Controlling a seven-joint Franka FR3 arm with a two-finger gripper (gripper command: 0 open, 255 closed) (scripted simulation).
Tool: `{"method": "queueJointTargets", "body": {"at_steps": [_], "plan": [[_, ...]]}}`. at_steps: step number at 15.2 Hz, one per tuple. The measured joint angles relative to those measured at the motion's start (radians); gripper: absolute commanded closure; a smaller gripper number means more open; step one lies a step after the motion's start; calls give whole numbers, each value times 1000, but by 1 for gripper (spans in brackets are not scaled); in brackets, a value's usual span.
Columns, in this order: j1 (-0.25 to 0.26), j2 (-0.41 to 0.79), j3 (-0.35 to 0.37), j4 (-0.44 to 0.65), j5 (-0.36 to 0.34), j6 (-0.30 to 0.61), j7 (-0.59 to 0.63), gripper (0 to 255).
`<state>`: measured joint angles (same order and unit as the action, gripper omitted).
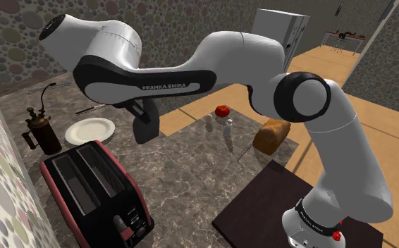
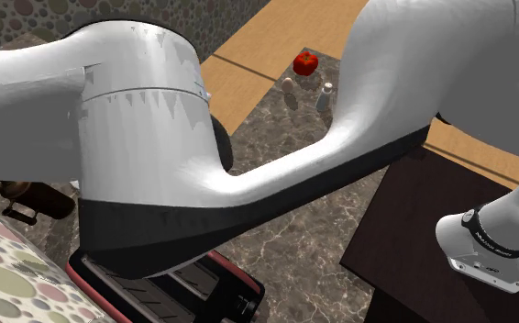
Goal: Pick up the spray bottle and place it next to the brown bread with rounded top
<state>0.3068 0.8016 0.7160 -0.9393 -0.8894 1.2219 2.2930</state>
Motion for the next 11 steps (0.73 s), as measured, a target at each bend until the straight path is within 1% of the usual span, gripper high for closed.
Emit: {"method": "queueJointTargets", "body": {"at_steps": [1, 2, 3, 7, 10, 11], "plan": [[-23, -21, 6, -31, 7, 9, -2, 255], [-58, -49, 15, -82, 17, 28, 1, 255], [-105, -90, 26, -147, 32, 50, -1, 255], [-265, -224, 60, -357, 83, 140, -20, 255], [-376, -316, 75, -485, 118, 208, -56, 255], [-406, -340, 77, -509, 126, 224, -74, 255]]}}
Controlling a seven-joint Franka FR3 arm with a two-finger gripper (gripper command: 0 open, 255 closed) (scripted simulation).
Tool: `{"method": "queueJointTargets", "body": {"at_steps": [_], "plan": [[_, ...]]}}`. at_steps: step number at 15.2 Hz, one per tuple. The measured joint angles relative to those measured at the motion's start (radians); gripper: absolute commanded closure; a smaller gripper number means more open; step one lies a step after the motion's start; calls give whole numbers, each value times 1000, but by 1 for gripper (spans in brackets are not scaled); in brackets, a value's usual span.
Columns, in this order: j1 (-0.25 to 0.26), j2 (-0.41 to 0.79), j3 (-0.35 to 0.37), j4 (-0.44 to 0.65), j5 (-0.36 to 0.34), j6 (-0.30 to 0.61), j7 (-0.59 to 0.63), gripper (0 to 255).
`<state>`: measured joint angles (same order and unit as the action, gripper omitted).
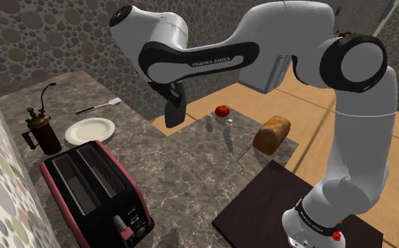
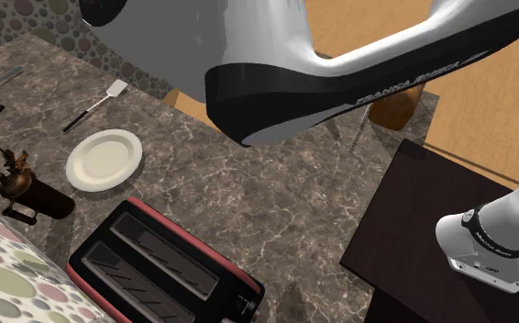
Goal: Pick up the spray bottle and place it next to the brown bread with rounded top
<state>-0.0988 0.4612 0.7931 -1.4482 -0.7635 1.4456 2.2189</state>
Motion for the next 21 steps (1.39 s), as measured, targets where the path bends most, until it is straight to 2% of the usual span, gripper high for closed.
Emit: {"method": "queueJointTargets", "body": {"at_steps": [9, 13, 21], "plan": [[-270, -241, -10, -259, 100, 191, -184, 255], [-358, -326, -41, -322, 137, 259, -288, 255], [-488, -433, -129, -414, 181, 390, -476, 255]]}}
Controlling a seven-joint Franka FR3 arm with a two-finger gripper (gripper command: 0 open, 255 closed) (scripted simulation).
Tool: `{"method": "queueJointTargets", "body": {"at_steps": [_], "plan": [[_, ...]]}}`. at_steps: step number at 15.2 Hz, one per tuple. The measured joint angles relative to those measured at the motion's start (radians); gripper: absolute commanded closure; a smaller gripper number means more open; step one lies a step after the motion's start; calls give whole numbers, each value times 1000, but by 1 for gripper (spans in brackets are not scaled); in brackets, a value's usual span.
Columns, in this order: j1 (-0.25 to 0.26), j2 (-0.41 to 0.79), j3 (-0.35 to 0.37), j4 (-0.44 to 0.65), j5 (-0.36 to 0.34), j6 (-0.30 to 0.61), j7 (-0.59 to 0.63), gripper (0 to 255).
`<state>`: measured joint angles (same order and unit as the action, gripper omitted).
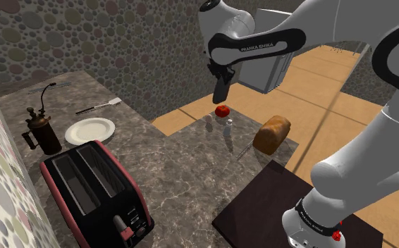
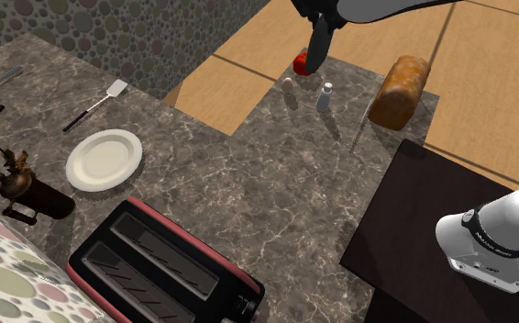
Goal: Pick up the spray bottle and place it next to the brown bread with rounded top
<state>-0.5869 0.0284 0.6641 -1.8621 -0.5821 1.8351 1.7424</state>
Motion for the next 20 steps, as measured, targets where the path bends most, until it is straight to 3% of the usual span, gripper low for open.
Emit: {"method": "queueJointTargets", "body": {"at_steps": [11, 20], "plan": [[-139, -17, -134, 5, 9, 128, -246, 255], [-223, 65, -211, 112, -6, 178, -402, 255]]}}
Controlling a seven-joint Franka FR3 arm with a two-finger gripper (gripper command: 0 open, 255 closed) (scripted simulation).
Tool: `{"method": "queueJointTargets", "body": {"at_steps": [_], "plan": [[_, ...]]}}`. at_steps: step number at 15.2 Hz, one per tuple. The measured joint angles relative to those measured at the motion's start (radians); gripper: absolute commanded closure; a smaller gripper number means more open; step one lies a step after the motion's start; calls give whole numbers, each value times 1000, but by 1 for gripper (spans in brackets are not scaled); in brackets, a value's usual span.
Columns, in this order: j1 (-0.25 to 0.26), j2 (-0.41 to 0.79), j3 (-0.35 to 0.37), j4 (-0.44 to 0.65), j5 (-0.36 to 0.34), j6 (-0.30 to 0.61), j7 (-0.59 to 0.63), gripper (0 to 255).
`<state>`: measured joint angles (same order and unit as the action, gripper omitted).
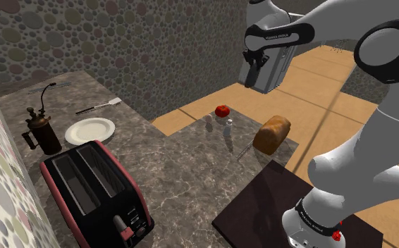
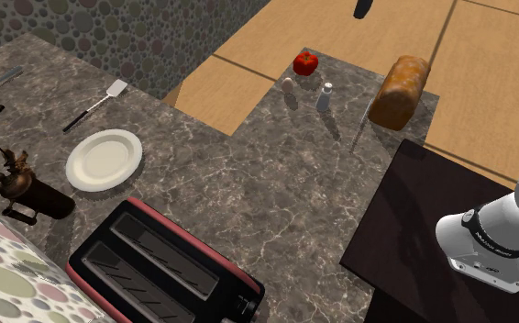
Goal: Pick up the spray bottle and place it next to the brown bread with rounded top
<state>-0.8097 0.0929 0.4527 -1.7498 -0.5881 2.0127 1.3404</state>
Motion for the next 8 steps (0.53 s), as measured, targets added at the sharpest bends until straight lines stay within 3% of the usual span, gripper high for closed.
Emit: {"method": "queueJointTargets", "body": {"at_steps": [8], "plan": [[-4, 25, -8, -66, -36, 79, 46, 255]]}}
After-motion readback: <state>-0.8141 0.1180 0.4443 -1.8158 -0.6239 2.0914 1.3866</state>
